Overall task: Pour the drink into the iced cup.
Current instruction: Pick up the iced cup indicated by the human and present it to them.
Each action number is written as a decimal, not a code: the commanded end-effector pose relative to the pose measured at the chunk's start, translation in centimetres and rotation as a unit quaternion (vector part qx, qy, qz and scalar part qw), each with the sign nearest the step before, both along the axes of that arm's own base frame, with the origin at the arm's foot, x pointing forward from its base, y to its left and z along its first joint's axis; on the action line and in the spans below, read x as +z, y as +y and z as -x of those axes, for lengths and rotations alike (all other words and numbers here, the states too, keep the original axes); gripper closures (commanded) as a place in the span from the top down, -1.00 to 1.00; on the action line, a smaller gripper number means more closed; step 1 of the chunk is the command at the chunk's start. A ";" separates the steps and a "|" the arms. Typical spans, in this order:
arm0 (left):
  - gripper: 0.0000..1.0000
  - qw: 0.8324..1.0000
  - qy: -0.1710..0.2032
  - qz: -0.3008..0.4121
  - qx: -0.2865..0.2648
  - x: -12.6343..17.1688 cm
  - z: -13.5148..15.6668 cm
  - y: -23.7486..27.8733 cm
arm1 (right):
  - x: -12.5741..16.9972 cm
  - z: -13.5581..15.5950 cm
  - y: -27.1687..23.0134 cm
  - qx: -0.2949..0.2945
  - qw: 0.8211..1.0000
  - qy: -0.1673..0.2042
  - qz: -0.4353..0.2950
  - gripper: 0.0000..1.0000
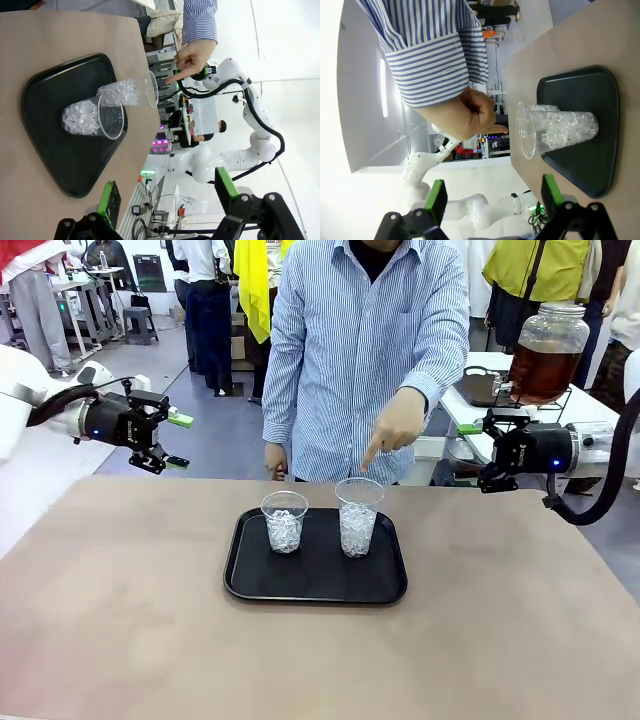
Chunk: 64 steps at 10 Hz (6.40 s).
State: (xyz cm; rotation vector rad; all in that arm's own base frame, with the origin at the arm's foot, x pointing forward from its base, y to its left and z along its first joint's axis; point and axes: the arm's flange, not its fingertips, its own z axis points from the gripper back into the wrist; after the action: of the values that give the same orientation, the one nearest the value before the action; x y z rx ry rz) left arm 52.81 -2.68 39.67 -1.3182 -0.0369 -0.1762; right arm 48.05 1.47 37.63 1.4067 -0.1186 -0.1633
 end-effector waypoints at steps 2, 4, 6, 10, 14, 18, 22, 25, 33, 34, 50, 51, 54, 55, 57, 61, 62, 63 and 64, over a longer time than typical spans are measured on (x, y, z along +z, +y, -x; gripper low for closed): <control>1.00 1.000 -0.002 0.000 -0.001 0.1 0.1 0.0 | 0.1 0.0 0.0 -0.001 1.000 -0.001 0.000 1.00; 1.00 1.000 -0.002 0.000 -0.001 0.1 0.1 0.0 | 0.1 0.0 0.0 -0.001 1.000 -0.001 0.000 1.00; 1.00 1.000 -0.002 0.000 -0.001 0.1 0.1 0.0 | 0.1 0.0 0.0 -0.001 1.000 -0.001 0.000 1.00; 1.00 1.000 -0.002 0.000 -0.001 0.1 0.1 0.0 | -0.2 1.1 0.4 0.011 0.990 -0.140 0.014 1.00; 1.00 1.000 -0.002 0.000 -0.001 0.1 0.1 0.0 | -1.1 3.0 1.0 0.016 0.927 -0.373 0.026 1.00; 1.00 1.000 -0.002 0.000 -0.001 0.1 0.1 0.0 | -0.8 2.9 1.0 0.040 0.920 -0.388 0.035 1.00; 1.00 1.000 -0.002 0.000 -0.001 0.1 0.1 0.0 | -1.2 3.1 1.0 0.045 0.921 -0.385 0.035 1.00; 1.00 1.000 -0.002 0.000 -0.001 0.1 0.1 0.0 | -3.9 1.7 2.3 0.028 0.834 -0.545 0.080 1.00; 1.00 1.000 -0.002 0.000 -0.001 0.1 0.1 0.0 | -8.2 -0.5 4.6 0.148 0.749 -0.644 0.048 1.00; 1.00 1.000 -0.002 0.000 -0.001 0.1 0.1 0.0 | -8.4 0.3 4.5 0.146 0.745 -0.649 0.046 1.00; 1.00 1.000 -0.002 0.000 -0.001 0.1 0.1 0.0 | -15.0 -2.6 9.8 0.108 0.716 -0.689 0.038 1.00; 1.00 1.000 -0.002 0.000 -0.001 0.1 0.1 0.0 | -15.2 -2.9 10.1 0.104 0.717 -0.688 0.041 1.00; 1.00 1.000 -0.002 0.000 -0.001 0.1 0.1 0.0 | -15.9 -3.3 11.5 0.104 0.722 -0.682 0.047 1.00; 1.00 1.000 -0.002 0.000 -0.001 0.1 0.1 0.0 | -16.1 -3.5 11.9 0.107 0.722 -0.682 0.052 1.00; 1.00 1.000 -0.002 0.000 -0.001 0.1 0.1 0.0 | -16.4 -3.7 12.6 0.114 0.723 -0.679 0.050 1.00; 1.00 1.000 -0.002 0.000 -0.001 0.1 0.1 0.0 | -16.6 -3.8 13.5 0.124 0.728 -0.673 0.041 1.00; 1.00 1.000 -0.002 0.000 -0.001 0.1 0.1 0.0 | -16.6 -3.9 13.8 0.126 0.728 -0.673 0.037 1.00; 1.00 1.000 -0.002 0.000 -0.001 0.1 0.1 0.0 | -16.7 -4.0 14.1 0.127 0.728 -0.673 0.036 1.00; 1.00 1.000 -0.002 0.000 -0.001 0.1 0.1 0.0 | -16.7 -4.1 14.4 0.127 0.727 -0.674 0.036 1.00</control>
State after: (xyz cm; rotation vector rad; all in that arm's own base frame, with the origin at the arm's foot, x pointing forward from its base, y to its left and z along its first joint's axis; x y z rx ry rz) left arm 52.81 -2.67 39.65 -1.3182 -0.0366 -0.1760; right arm 51.30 14.94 20.95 1.1962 -1.1178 1.1439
